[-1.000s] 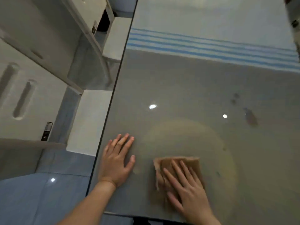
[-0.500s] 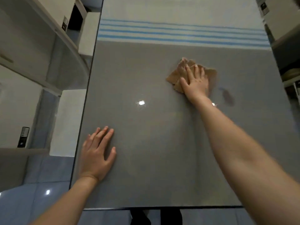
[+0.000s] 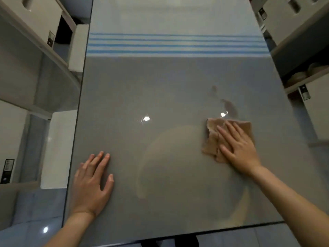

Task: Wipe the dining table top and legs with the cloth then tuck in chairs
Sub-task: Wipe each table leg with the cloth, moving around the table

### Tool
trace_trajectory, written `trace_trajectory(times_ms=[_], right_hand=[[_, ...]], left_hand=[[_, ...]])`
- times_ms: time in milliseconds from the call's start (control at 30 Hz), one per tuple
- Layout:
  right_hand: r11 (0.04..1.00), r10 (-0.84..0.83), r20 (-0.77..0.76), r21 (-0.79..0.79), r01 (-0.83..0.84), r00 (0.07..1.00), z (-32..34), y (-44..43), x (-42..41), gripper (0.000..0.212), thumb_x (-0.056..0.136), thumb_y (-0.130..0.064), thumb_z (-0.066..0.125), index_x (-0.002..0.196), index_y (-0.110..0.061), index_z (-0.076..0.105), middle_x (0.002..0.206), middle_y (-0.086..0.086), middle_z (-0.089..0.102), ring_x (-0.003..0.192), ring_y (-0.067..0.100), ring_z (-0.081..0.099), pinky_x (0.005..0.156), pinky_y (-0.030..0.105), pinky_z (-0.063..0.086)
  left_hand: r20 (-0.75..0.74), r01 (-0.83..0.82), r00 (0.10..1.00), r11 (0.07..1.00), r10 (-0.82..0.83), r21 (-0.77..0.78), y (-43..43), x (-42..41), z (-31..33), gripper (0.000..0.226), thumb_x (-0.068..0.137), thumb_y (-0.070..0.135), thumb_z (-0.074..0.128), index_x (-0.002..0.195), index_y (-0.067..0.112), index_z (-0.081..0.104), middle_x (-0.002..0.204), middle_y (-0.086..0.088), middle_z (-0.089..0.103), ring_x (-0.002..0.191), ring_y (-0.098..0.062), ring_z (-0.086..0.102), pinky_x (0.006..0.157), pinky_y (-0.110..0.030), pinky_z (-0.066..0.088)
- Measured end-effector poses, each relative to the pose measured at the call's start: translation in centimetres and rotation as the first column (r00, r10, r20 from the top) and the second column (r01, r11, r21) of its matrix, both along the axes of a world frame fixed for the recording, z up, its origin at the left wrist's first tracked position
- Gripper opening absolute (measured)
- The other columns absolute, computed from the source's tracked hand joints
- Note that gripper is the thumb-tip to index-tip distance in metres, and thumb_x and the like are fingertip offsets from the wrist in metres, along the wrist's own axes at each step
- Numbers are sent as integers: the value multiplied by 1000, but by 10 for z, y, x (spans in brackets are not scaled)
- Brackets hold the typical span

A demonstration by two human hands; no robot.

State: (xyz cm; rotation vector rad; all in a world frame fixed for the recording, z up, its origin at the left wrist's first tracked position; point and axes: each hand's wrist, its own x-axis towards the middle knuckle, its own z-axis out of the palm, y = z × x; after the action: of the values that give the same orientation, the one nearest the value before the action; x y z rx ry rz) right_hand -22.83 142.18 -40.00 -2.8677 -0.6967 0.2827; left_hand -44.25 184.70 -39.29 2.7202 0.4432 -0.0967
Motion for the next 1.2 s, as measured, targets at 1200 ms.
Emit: trace_trajectory(times_ms=[1200], right_hand=[[786,606,41,121,-606,794,3,200,-54,59,92,-54,44,149,-41,32,161,-3,22,149,24,18,121,40,15]], left_hand=[[-46,28,998,997,-31,-76,9,-2,0,64,90,58,25,134,21,54,142,2,49,143,0,17,116,-25,12]])
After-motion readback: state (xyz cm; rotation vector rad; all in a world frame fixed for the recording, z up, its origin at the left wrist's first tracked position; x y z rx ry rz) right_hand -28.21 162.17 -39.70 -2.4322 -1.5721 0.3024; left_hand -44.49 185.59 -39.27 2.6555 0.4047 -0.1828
